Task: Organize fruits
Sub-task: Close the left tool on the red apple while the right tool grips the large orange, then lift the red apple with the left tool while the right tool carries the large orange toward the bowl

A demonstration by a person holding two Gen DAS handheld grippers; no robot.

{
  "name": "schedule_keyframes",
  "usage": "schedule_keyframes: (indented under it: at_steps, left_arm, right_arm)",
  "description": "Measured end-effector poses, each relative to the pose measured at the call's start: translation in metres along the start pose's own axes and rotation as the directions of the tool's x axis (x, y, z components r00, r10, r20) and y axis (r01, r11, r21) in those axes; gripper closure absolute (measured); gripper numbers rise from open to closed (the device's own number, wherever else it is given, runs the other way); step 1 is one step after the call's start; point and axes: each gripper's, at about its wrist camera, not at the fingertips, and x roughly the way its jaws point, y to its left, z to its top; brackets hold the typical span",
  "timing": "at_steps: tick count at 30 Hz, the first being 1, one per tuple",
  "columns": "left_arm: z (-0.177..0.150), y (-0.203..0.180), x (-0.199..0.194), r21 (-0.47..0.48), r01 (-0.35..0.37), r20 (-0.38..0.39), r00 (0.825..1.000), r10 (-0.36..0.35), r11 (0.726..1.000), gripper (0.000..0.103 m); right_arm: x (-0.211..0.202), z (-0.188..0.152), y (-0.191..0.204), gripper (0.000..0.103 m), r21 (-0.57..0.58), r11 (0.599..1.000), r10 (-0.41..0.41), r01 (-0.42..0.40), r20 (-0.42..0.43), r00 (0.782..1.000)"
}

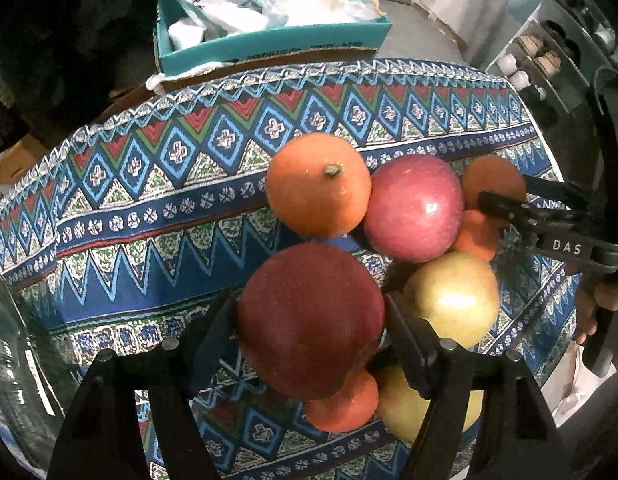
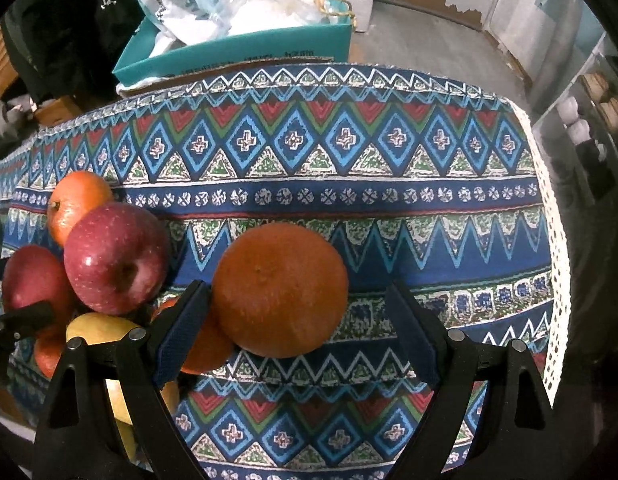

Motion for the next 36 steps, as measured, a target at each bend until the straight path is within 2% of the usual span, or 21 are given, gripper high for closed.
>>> schedule_keyframes:
  at_steps: [12,15,25,36]
  left_arm:
    - [-0.002,0.015,0.017,-0.080,0.043,-0.029,0.999,-0.046,0.996,0.026]
    - [-0.005,0.016,0.026,-0.086,0.039,-0.055,0.998,-0.044,0.996,0.026]
    - [-0.006,0.013,0.026,-0.083,0.045,-0.031,0.998,-0.048,0.996,0.026]
    - [-0.011,0.020,-0.009,-0.066,0.005,0.041,0.999,-0.002,0.998,0.027]
  right_arm:
    - [0.010,0.002,-0.008,0.017,0.056,0.997,0.054,-0.053,-0.017,0.998]
    - [0.011,0.002,-0.007,0.033,0.058,0.993,0.103,-0.102,-0.019,0.994]
    - [0.006,-0.001,0.001,0.035,0.001,0.999,0.036,-0.036,-0.003,0.999]
    - [-0.026,0.000,0.007,0.035,-0.032,0.999,-0.012,0.014,0.079,0.997]
